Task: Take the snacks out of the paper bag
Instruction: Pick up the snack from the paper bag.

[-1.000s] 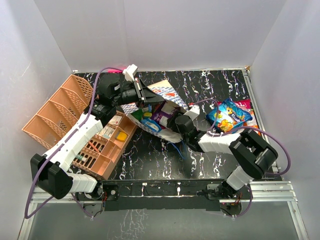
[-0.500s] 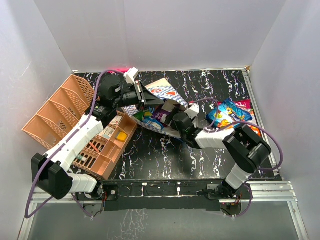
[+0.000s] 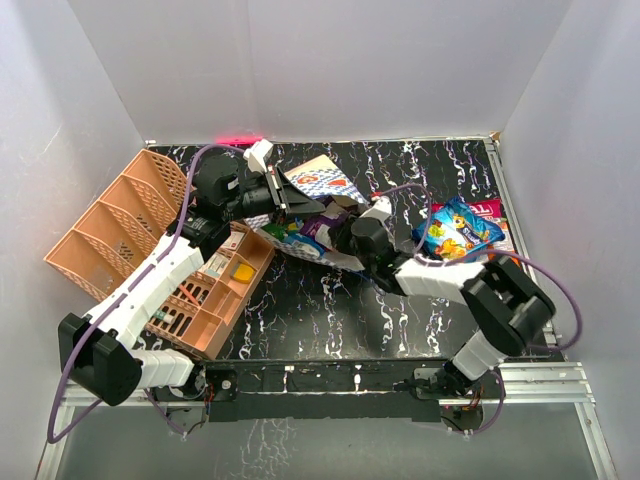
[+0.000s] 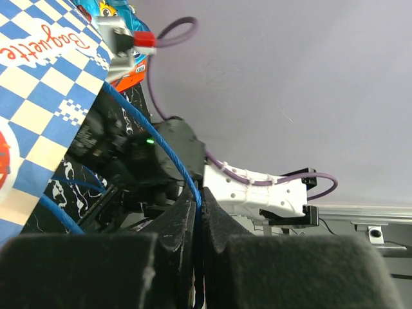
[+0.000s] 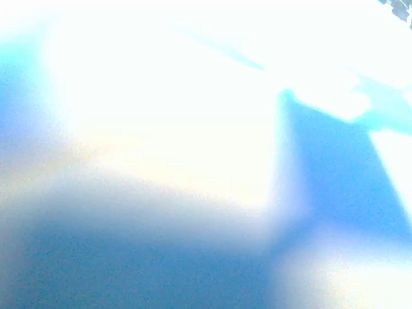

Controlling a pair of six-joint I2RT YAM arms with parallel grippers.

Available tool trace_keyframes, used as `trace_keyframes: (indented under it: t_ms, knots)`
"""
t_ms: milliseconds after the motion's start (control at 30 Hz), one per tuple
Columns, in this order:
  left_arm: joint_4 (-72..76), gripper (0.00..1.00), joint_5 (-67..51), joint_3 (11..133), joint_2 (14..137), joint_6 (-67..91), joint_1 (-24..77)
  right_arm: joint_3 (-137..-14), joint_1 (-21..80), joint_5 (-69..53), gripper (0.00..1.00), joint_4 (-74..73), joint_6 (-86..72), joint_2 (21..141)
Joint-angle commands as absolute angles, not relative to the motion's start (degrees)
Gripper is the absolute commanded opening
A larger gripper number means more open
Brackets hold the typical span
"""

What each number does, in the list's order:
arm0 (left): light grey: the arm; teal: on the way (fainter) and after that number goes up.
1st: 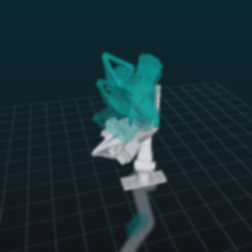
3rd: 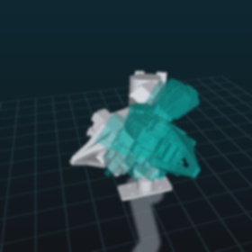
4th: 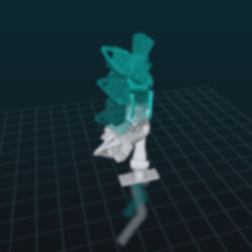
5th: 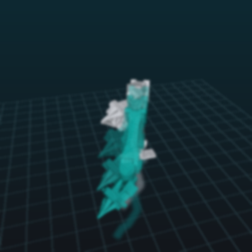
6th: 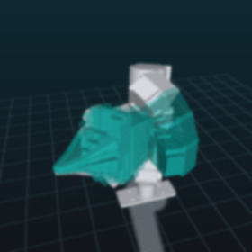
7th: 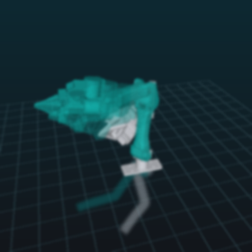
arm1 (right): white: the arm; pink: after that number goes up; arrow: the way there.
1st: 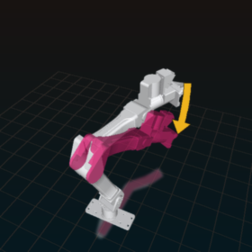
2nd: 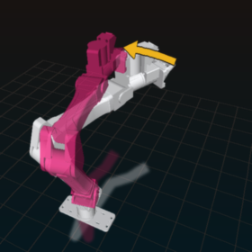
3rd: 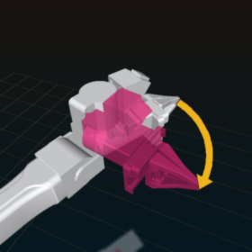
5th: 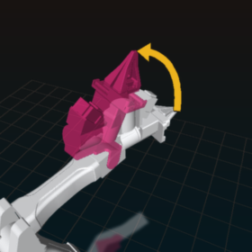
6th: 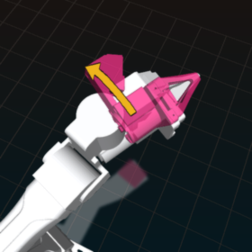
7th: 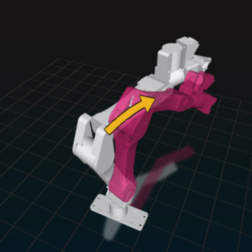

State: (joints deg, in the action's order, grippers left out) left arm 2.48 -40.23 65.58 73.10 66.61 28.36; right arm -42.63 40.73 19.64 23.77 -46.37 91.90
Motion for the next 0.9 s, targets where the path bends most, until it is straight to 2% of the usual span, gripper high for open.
trace_keyframes:
  t_ms: [0, 200, 367, 667, 767, 867]
  knots:
    - [3.2, 0.00, -40.7, 65.5, 71.1, 66.0, 28.6, -41.6, 40.8, 11.3, 0.08, 26.3, -41.0, 81.1]
    - [3.9, 0.00, -40.9, 65.9, 72.2, 66.1, 28.6, -38.0, 40.7, 5.3, 0.08, 22.8, -38.0, 68.5]
    - [3.5, 0.00, -40.5, 66.5, 72.1, 65.7, 28.5, -37.9, 40.8, 6.4, 0.08, 7.7, -32.2, 55.7]
    - [2.2, 0.00, -39.3, 66.9, 72.4, 63.8, 28.3, -40.3, 40.7, 12.6, 0.07, -16.6, -15.2, 30.4]
    - [2.0, 0.00, -39.0, 67.5, 72.7, 63.4, 28.3, -43.6, 40.7, 18.9, 0.07, -21.4, -12.2, 25.3]
    - [2.0, 0.00, -38.9, 67.5, 72.6, 63.2, 28.3, -45.1, 40.8, 28.6, 0.07, -20.2, -9.9, 23.5]
